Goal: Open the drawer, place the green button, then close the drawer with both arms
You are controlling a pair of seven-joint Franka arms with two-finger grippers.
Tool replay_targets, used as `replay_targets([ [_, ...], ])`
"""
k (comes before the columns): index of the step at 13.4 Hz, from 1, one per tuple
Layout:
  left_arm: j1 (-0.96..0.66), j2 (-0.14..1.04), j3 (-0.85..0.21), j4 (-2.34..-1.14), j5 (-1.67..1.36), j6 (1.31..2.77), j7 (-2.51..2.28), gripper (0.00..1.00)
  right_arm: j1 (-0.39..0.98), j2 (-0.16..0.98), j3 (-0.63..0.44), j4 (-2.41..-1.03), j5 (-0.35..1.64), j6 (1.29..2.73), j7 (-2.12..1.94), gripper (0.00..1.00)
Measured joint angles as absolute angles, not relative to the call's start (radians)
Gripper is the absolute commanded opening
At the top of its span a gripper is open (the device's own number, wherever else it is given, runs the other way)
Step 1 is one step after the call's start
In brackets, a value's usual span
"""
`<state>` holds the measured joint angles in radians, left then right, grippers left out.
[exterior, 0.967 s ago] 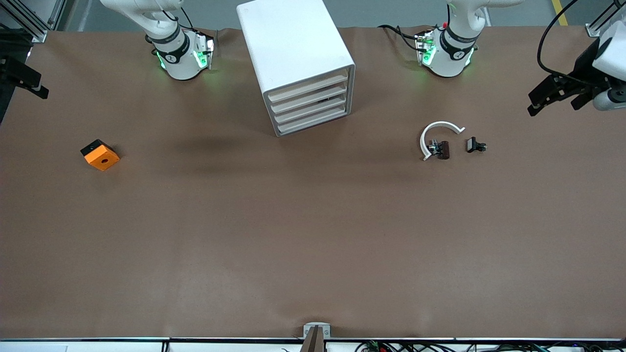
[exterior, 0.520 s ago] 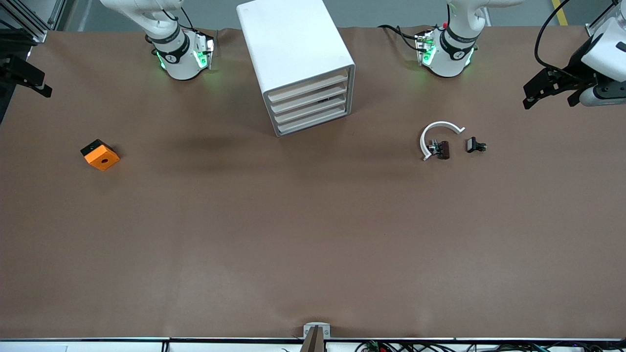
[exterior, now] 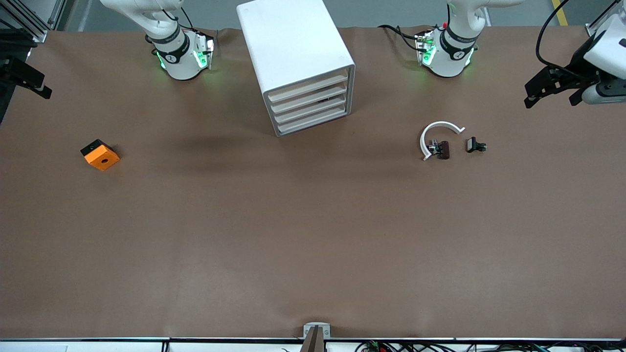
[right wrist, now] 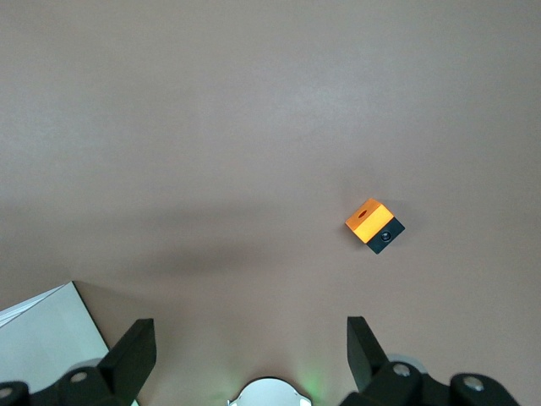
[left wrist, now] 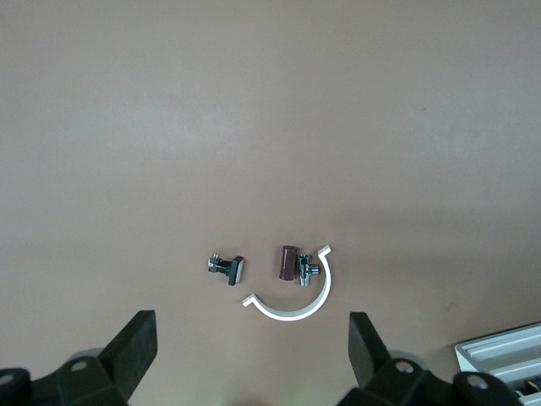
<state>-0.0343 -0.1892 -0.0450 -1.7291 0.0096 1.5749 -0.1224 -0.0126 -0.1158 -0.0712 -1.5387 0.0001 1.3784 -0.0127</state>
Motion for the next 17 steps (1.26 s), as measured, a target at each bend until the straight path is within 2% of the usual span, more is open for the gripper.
replay_targets([
  [7,-0.032,-0.147,-0.038,-1.645,0.01,1.508,-0.123,1.0,-0.013,-0.13,-0.068,-1.539,0.001,1.38,-0.011,1.0],
  [17,-0.032,-0.134,-0.037,-1.635,0.01,1.491,-0.124,1.0,-0.013,-0.13,-0.063,-1.539,0.001,1.38,-0.01,1.0],
])
